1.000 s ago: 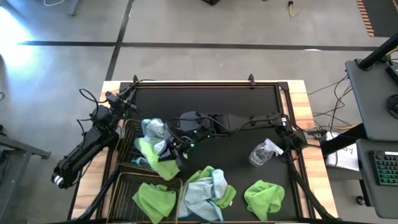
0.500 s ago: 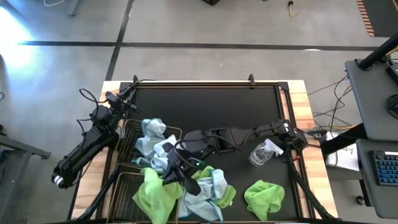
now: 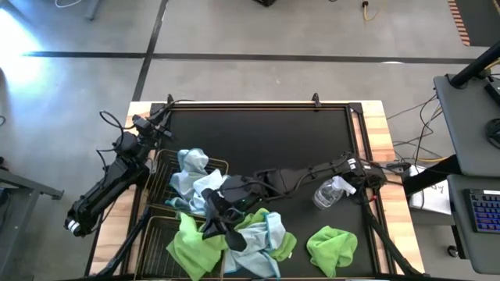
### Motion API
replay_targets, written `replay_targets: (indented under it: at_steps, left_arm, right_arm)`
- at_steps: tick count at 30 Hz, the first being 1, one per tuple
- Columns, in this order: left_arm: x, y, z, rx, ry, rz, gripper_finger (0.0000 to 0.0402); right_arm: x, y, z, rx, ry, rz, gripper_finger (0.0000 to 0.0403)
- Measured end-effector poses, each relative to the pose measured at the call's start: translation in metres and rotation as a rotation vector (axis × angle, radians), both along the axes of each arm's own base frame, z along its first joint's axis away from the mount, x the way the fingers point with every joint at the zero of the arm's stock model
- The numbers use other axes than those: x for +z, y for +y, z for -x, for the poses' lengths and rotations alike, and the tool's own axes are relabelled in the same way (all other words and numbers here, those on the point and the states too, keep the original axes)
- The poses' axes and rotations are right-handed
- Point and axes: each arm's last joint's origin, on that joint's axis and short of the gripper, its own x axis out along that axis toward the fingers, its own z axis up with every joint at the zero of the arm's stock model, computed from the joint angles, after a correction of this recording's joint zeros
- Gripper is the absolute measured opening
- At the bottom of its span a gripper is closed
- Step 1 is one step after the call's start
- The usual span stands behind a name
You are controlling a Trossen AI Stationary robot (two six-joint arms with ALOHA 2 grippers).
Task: Sort microfiber towel by color & place in baskets
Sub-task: Put the top center green towel into the bottom wire basket
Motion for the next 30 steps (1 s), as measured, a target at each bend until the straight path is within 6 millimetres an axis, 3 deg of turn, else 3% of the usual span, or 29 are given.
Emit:
replay_targets:
  at_steps: [12, 21, 30]
  left_arm:
    - [0.000, 0.000, 0.000, 0.000, 0.000, 0.000, 0.0113]
    - [0.000, 0.000, 0.000, 0.000, 0.000, 0.000, 0.0113]
    - [0.000, 0.000, 0.000, 0.001, 0.000, 0.000, 0.0113]
  right_arm:
    - [-0.021, 0.007, -0.009, 0.011, 0.036, 0.011, 0.0009]
    - [-0.056, 0.018, -0.021, 0.030, 0.117, 0.031, 0.0009]
    - [-0.061, 0.018, -0.022, 0.025, 0.134, 0.023, 0.0009]
